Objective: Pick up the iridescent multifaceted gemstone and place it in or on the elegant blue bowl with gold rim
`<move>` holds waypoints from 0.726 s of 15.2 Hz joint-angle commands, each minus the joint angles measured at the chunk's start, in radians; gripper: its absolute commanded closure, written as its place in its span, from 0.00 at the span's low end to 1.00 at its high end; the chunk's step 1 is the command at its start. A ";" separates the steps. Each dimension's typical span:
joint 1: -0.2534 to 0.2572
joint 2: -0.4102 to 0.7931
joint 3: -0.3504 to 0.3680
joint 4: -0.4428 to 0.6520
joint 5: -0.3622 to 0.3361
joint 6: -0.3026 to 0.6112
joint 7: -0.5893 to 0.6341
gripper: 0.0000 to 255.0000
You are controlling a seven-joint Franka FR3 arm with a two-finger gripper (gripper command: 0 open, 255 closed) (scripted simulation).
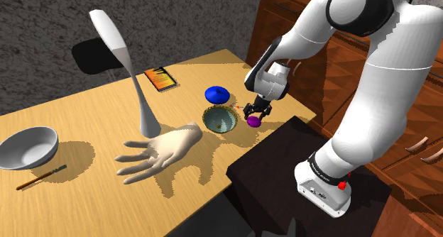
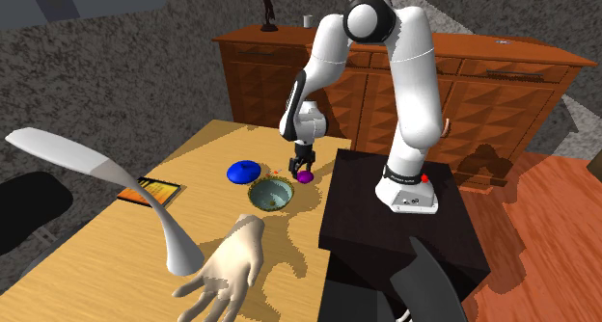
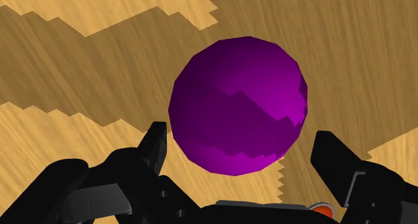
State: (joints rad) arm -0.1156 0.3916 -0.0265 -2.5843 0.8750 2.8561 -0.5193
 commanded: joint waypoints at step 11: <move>0.000 0.000 0.000 0.000 0.000 0.000 0.000 1.00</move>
State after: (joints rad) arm -0.1157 0.3919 -0.0264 -2.5840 0.8752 2.8562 -0.5195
